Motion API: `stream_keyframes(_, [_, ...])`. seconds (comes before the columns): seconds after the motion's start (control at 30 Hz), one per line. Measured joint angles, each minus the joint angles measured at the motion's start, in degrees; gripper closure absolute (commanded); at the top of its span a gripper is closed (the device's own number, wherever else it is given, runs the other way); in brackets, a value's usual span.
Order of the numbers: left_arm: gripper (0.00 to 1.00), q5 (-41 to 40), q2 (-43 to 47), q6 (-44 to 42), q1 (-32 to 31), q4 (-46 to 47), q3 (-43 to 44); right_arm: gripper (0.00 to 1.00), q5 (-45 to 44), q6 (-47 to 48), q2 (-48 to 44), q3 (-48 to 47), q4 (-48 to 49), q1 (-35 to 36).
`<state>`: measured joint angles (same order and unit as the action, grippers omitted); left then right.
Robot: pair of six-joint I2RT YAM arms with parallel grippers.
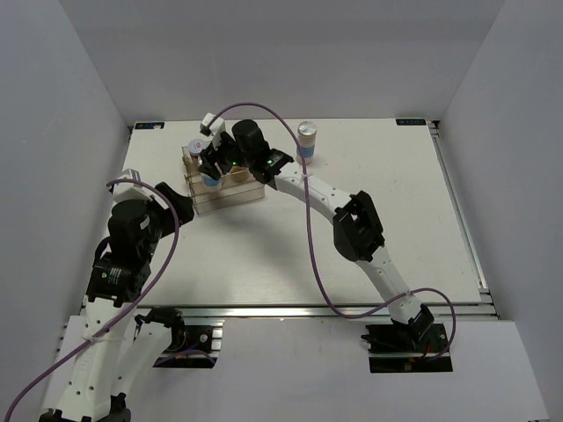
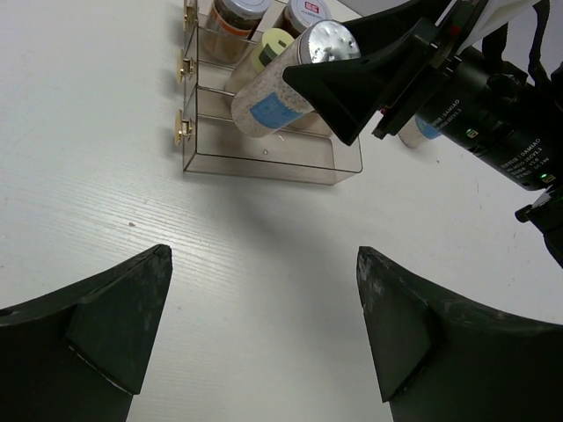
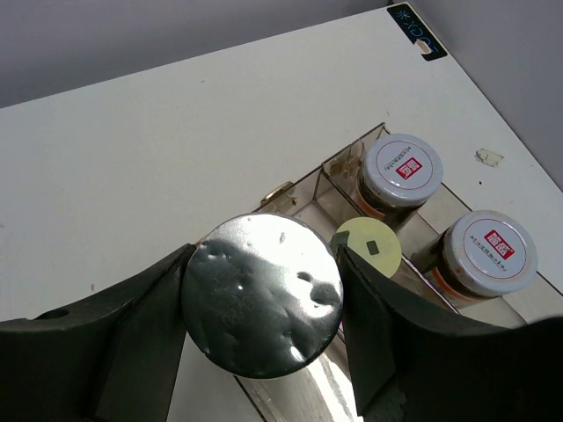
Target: Organize the condiment bottles
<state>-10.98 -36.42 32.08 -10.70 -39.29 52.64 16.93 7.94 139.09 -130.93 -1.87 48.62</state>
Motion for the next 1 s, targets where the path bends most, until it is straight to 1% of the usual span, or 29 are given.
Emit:
stream_keyframes(0.3, [0.05,-0.22,-0.24,-0.04,0.0,-0.04,-0.59,1.0,-0.28,-0.13,-0.04,1.01,1.51,-0.02])
stream_keyframes(0.6, [0.05,-0.2,-1.05,-0.04,0.0,0.96,-1.6,1.0,0.2,-0.13,-3.76,8.48,5.42,0.0])
stream_keyframes(0.8, [0.05,-0.17,-1.64,-0.02,0.0,1.77,-1.62,1.0,0.28,-0.22,-4.74,12.55,4.98,0.0])
stream_keyframes(0.93, [0.05,-0.17,-1.66,0.09,0.0,1.9,-1.64,1.0,0.09,-0.22,-4.74,13.66,4.7,-0.09])
stream_keyframes(1.0, [0.05,-0.17,-1.6,0.17,0.0,1.9,-1.64,0.84,0.09,-0.24,-4.74,13.66,4.72,-0.17])
